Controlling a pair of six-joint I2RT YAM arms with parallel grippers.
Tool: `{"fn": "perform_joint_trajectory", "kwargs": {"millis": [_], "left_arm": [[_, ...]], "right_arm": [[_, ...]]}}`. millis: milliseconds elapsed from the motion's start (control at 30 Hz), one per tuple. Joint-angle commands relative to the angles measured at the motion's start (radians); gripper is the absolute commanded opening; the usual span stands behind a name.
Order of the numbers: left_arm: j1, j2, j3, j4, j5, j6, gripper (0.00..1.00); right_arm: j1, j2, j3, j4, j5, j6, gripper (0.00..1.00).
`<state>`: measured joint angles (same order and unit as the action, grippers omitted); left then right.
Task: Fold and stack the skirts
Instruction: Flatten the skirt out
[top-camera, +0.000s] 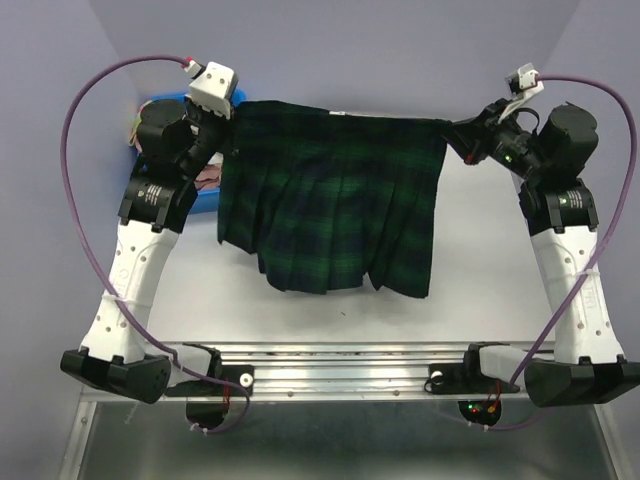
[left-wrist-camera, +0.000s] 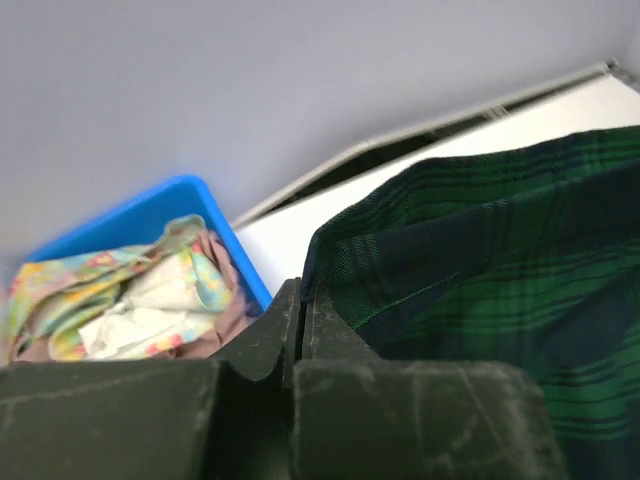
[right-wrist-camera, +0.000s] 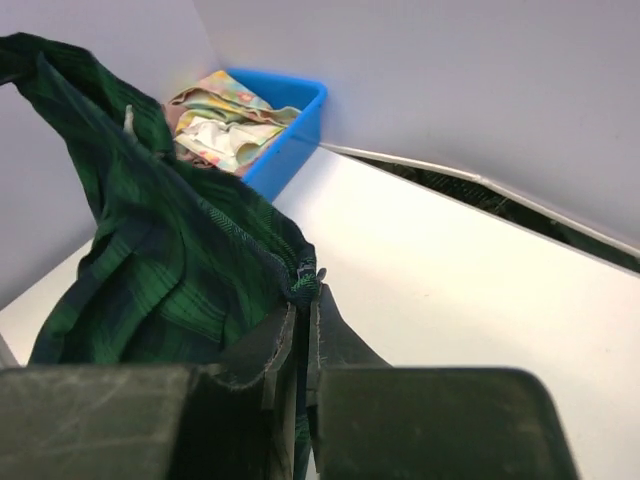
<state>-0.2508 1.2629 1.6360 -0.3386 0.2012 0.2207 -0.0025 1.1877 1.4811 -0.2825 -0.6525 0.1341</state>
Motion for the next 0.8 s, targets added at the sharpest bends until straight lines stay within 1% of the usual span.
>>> {"fn": "perform_joint_trajectory", "kwargs": {"millis": [0, 33, 67, 100, 133, 200, 233, 267, 300, 333, 367, 400, 433, 467, 500, 600, 667, 700, 767], "left_arm": [[0.019, -0.125, -0.013, 0.205, -0.325, 0.019, 0.00], [0.019, -0.134, -0.019, 0.208, -0.321, 0.022, 0.00], [0.019, -0.154, -0.036, 0.207, -0.250, 0.026, 0.00], [0.019, -0.163, -0.047, 0.188, -0.170, 0.040, 0.00], [0.019, -0.175, -0.056, 0.172, 0.036, 0.051, 0.00], [-0.004, -0.217, -0.099, 0.159, 0.194, 0.048, 0.00], [-0.024, -0.229, -0.110, 0.155, 0.239, 0.037, 0.00], [-0.071, -0.237, -0.117, 0.139, 0.239, 0.031, 0.00], [-0.083, -0.237, -0.117, 0.130, 0.215, 0.031, 0.00], [-0.087, -0.235, -0.119, 0.125, 0.184, 0.035, 0.00], [-0.087, -0.235, -0.128, 0.125, 0.112, 0.046, 0.00], [-0.087, -0.235, -0.134, 0.131, 0.071, 0.052, 0.00], [-0.087, -0.237, -0.139, 0.133, 0.034, 0.057, 0.00], [-0.085, -0.238, -0.146, 0.135, 0.006, 0.066, 0.00], [-0.085, -0.240, -0.146, 0.130, 0.006, 0.066, 0.00], [-0.085, -0.240, -0.130, 0.109, 0.010, 0.042, 0.00], [-0.085, -0.247, -0.108, 0.067, 0.018, 0.046, 0.00], [-0.085, -0.255, -0.105, 0.050, 0.032, 0.069, 0.00], [-0.085, -0.296, -0.108, 0.006, 0.085, 0.104, 0.00]], "right_arm": [[-0.013, -0.013, 0.126, 0.008, 0.270, -0.050, 0.01], [-0.013, -0.008, 0.142, 0.008, 0.255, -0.038, 0.01], [-0.013, -0.005, 0.146, 0.014, 0.226, -0.025, 0.01], [-0.013, -0.008, 0.148, 0.019, 0.136, 0.010, 0.01], [-0.013, -0.010, 0.148, 0.029, 0.078, 0.027, 0.01], [-0.013, -0.010, 0.139, 0.046, -0.019, 0.080, 0.01], [-0.013, -0.010, 0.131, 0.055, -0.109, 0.106, 0.01], [-0.013, -0.017, 0.116, 0.054, -0.139, 0.116, 0.01], [-0.013, -0.019, 0.110, 0.049, -0.148, 0.108, 0.01], [-0.013, -0.020, 0.111, 0.031, -0.125, 0.086, 0.01], [-0.013, -0.020, 0.119, -0.024, -0.099, 0.055, 0.01], [-0.013, -0.020, 0.131, -0.047, -0.070, 0.026, 0.01], [-0.013, -0.026, 0.133, -0.064, 0.007, -0.014, 0.01], [-0.013, -0.031, 0.133, -0.078, 0.046, -0.036, 0.01], [-0.013, -0.034, 0.134, -0.084, 0.118, -0.054, 0.01], [-0.013, -0.039, 0.165, -0.109, 0.235, -0.114, 0.01], [-0.013, -0.063, 0.177, -0.135, 0.238, -0.123, 0.01], [-0.013, -0.072, 0.182, -0.153, 0.228, -0.175, 0.01], [-0.013, -0.092, 0.202, -0.230, 0.223, -0.205, 0.01]]}}
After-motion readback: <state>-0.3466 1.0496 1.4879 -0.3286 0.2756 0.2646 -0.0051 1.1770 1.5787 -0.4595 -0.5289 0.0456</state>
